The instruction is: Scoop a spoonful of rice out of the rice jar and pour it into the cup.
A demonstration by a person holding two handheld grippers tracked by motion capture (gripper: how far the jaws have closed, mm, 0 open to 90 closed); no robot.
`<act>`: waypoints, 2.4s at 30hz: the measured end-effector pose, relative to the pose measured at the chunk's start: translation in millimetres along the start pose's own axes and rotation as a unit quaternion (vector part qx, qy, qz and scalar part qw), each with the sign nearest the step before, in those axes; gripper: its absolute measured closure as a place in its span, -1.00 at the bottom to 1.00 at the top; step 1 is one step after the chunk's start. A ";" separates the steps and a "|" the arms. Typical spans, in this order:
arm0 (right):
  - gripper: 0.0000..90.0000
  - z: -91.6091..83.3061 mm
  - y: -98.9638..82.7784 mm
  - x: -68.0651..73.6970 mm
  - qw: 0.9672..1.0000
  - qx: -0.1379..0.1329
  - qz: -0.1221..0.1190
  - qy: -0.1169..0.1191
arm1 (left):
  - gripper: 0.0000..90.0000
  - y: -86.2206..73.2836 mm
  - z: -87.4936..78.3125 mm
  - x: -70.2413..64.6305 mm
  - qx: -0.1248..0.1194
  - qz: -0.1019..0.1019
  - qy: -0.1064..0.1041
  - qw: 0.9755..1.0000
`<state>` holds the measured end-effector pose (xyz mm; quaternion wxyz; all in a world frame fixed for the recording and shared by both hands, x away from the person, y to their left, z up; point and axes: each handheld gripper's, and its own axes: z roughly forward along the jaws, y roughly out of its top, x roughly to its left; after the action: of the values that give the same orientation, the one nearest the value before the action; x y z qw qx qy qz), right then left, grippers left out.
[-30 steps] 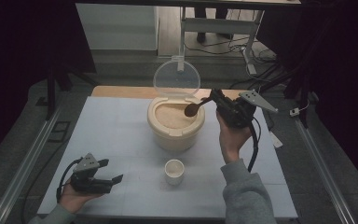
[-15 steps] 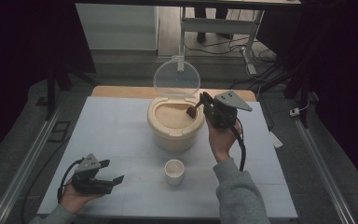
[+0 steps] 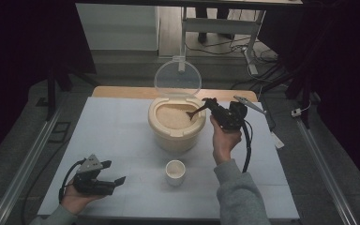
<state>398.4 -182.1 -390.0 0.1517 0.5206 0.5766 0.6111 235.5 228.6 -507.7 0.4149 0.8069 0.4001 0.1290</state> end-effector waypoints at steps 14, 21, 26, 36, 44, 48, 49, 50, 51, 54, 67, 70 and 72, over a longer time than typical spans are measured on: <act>0.87 -7.3 0.5 -25.3 0.989 -0.005 0.143 0.026 | -0.65 0.9 0.3 -1.2 -0.001 0.005 0.000 1.000; 0.87 -8.1 2.0 -31.2 0.984 -0.002 0.176 0.029 | -0.65 0.6 0.9 -0.8 0.000 0.003 0.002 1.000; 0.87 -8.8 2.9 -38.3 0.977 -0.001 0.210 0.039 | -0.65 0.4 1.5 -0.9 0.002 0.006 0.002 1.000; 0.87 -12.8 3.6 -44.4 0.972 -0.004 0.229 0.047 | -0.65 0.5 2.0 -1.7 0.004 0.010 0.005 1.000; 0.87 -15.1 4.8 -46.6 0.971 -0.003 0.234 0.051 | -0.65 0.5 1.2 -1.9 0.003 0.011 0.008 1.000; 0.87 -14.2 3.9 -47.5 0.967 -0.004 0.247 0.057 | -0.65 0.6 0.8 -1.3 0.003 0.011 0.008 1.000; 0.87 -14.7 4.2 -47.9 0.967 -0.002 0.249 0.059 | -0.65 0.5 0.9 -1.2 0.003 0.011 0.008 1.000; 0.87 -14.8 4.6 -48.0 0.965 -0.005 0.253 0.062 | -0.65 0.5 0.9 -1.1 0.003 0.011 0.008 1.000; 0.87 -15.6 5.2 -48.2 0.965 -0.002 0.253 0.063 | -0.65 0.5 0.9 -1.1 0.003 0.011 0.008 1.000; 0.87 -17.0 6.7 -47.8 0.963 -0.005 0.260 0.068 | -0.65 0.5 0.3 -1.5 0.002 0.012 0.008 1.000; 0.87 -22.4 9.2 -46.9 0.964 -0.002 0.254 0.077 | -0.64 0.5 1.1 -1.8 0.004 0.012 0.008 1.000; 0.87 -23.1 7.7 -48.4 0.963 -0.002 0.260 0.076 | -0.64 0.4 0.9 -1.7 0.004 0.012 0.008 1.000; 0.87 -24.5 7.4 -49.1 0.961 -0.005 0.264 0.077 | -0.64 0.3 0.8 -1.6 0.004 0.012 0.008 1.000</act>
<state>401.9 -236.2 -401.2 -0.0579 0.6049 0.4257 0.6705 235.1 226.8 -507.8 0.4068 0.8122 0.3943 0.1389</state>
